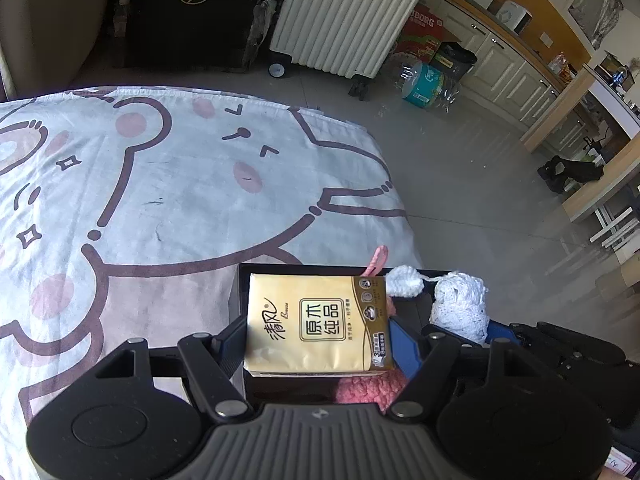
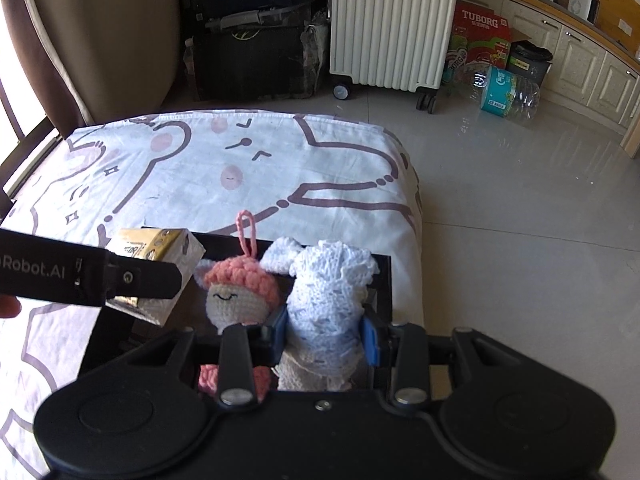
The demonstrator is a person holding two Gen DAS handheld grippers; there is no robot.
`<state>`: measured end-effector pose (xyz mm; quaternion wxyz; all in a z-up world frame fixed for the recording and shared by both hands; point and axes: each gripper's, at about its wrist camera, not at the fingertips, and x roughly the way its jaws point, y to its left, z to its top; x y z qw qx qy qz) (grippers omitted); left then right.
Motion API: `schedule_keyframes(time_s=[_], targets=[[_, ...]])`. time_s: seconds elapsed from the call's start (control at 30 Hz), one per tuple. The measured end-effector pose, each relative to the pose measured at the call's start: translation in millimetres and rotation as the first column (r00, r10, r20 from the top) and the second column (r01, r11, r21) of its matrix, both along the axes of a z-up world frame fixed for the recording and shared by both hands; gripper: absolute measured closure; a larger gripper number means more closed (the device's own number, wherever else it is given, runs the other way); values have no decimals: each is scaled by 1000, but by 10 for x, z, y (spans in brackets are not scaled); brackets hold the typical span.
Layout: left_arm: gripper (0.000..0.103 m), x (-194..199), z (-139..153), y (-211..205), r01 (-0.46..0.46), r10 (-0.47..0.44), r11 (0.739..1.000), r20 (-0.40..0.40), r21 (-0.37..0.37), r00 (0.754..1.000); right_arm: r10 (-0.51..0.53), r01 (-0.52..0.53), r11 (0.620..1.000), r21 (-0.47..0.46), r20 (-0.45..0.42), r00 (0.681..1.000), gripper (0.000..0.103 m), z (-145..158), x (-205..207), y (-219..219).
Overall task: Organize objects
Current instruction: 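Lower the tissue pack into the black box while the right tool lowers the yarn ball beside the bunny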
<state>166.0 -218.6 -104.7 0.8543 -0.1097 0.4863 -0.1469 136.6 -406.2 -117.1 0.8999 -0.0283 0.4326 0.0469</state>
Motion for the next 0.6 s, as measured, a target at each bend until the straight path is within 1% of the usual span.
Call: schedule_keyframes(time_s=[0.1, 0.23, 0.33, 0.4, 0.47, 0.57, 0.6], targets=[[30, 22, -38, -25, 11, -11, 1000, -9, -16, 1000, -2, 2, 1000, 0, -4, 1000, 65, -34, 30, -5], [28, 35, -86, -20, 5, -5, 1000, -24, -6, 1000, 6, -6, 1000, -9, -6, 1000, 65, -56, 49, 6], [25, 52, -82, 13, 9, -10, 1000, -31, -27, 999, 8, -8, 1000, -5, -9, 1000, 65, -74, 58, -7], [22, 48, -50, 23, 12, -13, 999, -20, -32, 1000, 5, -5, 1000, -2, -11, 1000, 65, -91, 63, -14], [22, 31, -9, 14, 17, -17, 1000, 2, -12, 1000, -2, 2, 1000, 4, -14, 1000, 64, -105, 70, -34], [26, 9, 45, -6, 28, -30, 999, 38, 43, 999, -13, 14, 1000, 18, -17, 1000, 65, -116, 74, -66], [33, 10, 50, 1, 32, -34, 998, 43, 51, 999, -16, 16, 1000, 23, -18, 1000, 65, -120, 76, -74]])
